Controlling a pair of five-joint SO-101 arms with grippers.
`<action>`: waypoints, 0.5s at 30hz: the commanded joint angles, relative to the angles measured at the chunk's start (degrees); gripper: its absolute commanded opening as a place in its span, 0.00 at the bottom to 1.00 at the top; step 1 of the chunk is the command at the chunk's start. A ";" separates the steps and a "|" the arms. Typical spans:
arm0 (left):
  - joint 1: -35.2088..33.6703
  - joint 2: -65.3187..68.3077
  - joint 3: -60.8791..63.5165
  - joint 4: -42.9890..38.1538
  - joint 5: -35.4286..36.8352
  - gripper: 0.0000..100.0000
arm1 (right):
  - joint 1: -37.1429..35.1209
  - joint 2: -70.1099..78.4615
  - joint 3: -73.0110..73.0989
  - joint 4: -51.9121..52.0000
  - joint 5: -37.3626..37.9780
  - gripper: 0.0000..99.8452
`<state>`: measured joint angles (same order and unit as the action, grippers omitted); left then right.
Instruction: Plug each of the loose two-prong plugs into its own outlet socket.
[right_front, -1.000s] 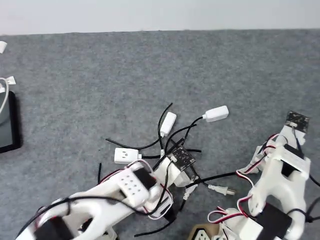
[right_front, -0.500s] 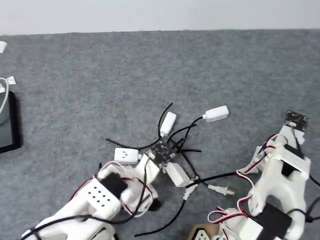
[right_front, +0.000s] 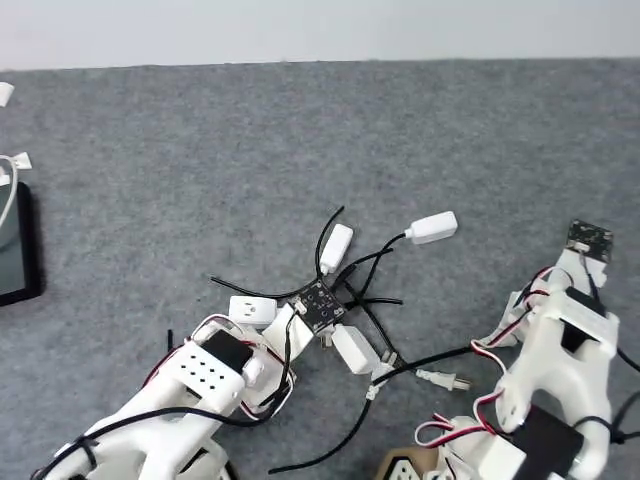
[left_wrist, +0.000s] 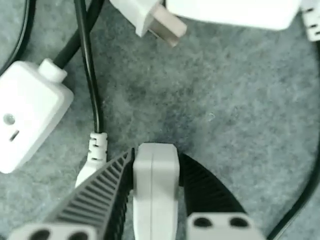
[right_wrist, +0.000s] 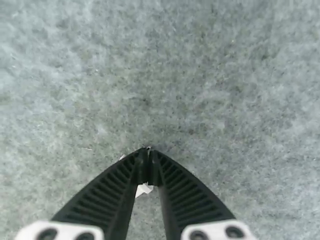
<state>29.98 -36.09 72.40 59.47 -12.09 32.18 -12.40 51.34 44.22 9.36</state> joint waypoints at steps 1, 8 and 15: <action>-0.35 0.09 -1.45 -1.14 -0.62 0.01 | -0.75 0.04 -2.46 0.22 0.35 0.03; -0.70 0.26 -3.82 -6.59 6.42 0.02 | -0.75 0.04 -2.46 0.22 0.62 0.03; -0.88 6.42 -13.23 -10.55 20.84 0.09 | -0.57 0.04 -2.46 0.48 0.79 0.03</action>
<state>29.45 -34.77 67.47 50.77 4.62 32.18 -12.40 51.34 44.22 9.36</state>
